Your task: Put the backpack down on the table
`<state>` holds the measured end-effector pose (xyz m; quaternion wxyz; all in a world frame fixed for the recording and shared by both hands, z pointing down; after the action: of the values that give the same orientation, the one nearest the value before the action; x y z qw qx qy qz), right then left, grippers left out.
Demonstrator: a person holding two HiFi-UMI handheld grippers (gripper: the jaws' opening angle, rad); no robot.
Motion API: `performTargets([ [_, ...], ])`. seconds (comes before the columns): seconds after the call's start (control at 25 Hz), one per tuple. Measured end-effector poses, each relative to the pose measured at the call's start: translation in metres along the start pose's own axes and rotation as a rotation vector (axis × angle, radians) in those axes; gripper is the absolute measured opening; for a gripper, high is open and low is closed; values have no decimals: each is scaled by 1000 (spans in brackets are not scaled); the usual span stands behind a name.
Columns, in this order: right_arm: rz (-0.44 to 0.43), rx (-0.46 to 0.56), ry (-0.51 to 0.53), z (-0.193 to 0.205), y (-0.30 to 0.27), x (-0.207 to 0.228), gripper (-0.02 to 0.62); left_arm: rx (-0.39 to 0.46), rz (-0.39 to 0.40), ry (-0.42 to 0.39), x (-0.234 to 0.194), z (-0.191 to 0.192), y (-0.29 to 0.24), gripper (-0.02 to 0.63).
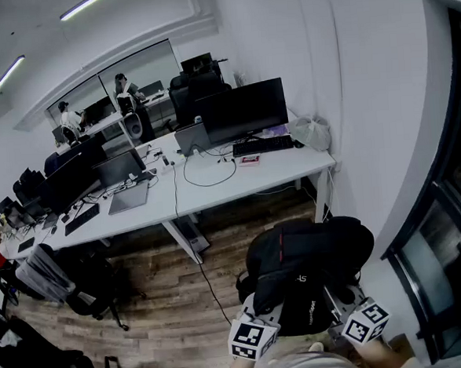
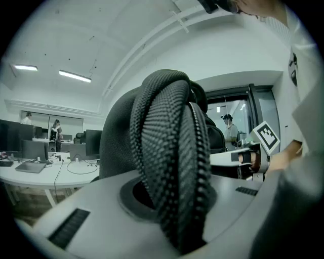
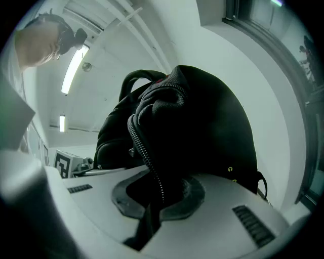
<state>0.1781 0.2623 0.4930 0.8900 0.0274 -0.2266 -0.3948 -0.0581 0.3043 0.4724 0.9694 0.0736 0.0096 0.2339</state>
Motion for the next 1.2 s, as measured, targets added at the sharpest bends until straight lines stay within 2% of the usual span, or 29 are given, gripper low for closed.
performTargets([
  [0.48, 11, -3, -16, 1, -7, 7, 21, -24, -13, 13, -3, -1, -8, 51],
  [0.92, -30, 3, -19, -12, -44, 40, 23, -20, -54, 16, -20, -2, -46, 51],
  [1.2, -47, 29, -31, -24, -60, 69, 23, -16, -81, -9, -21, -5, -80, 51],
])
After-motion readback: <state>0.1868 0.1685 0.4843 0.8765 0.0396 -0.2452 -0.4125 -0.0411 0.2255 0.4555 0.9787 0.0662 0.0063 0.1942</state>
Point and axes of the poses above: the fingertips, and each gripper's own axes: y backward along the fingers, x to its right, z out of its underside, the point moved 10 cm from there along y, backward along the fingers, and after that the axes turned 15 degrees about x, right-handed, at the moved point
